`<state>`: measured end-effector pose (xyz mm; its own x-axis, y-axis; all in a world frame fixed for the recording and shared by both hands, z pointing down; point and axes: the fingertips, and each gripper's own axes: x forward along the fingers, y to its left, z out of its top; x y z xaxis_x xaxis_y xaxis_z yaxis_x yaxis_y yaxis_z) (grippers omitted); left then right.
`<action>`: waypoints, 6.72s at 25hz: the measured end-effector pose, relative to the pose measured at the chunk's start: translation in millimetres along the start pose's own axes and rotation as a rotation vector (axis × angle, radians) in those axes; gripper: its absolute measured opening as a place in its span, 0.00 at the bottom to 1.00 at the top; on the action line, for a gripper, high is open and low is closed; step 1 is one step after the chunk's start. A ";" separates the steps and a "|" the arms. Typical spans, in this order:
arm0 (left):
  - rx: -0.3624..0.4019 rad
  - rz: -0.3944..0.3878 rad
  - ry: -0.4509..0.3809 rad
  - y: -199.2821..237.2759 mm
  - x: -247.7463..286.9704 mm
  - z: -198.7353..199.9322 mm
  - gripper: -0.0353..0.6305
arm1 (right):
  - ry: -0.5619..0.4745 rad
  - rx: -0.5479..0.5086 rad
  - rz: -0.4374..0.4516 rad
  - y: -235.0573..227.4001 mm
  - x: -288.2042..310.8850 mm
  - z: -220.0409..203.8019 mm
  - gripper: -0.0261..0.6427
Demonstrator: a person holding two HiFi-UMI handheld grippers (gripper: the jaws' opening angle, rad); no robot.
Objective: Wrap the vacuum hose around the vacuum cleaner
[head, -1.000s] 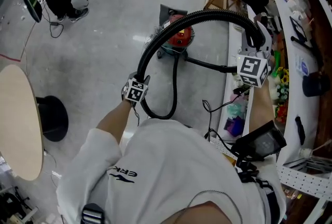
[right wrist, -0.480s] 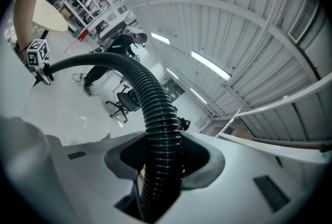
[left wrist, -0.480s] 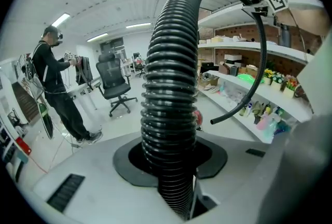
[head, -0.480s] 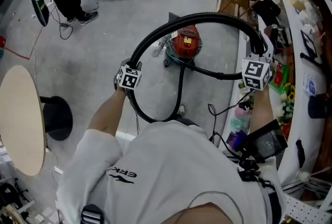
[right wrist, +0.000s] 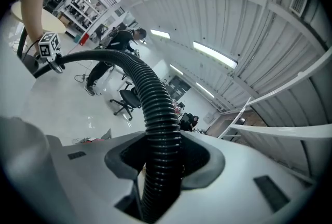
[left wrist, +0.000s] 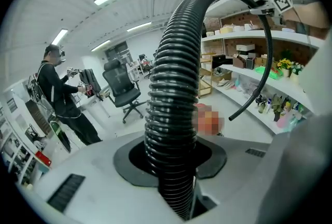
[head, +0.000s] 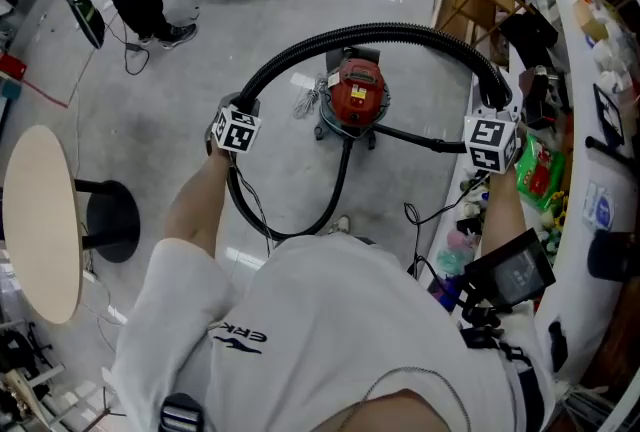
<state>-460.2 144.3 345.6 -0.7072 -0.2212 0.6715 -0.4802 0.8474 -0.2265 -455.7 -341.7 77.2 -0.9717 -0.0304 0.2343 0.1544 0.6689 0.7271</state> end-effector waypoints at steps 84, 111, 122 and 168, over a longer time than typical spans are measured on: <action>0.728 -0.185 0.322 -155.7 762.9 271.5 0.23 | 0.775 0.218 0.144 138.4 276.9 -487.2 0.29; 0.756 -0.455 0.116 -392.1 760.2 221.0 0.43 | 1.032 0.461 0.082 185.8 208.8 -555.8 0.28; 0.395 -0.746 0.210 -467.0 628.2 169.2 0.43 | 1.053 0.510 0.130 213.7 191.4 -543.5 0.28; 0.210 -1.061 0.182 -454.4 192.9 -85.4 0.06 | 1.174 0.770 0.187 393.0 -57.7 -405.9 0.28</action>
<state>-334.1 -242.3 638.3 0.1968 -0.7003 0.6862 -0.8906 0.1649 0.4238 -266.3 -378.5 611.4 -0.1782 -0.2327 0.9561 -0.2424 0.9521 0.1866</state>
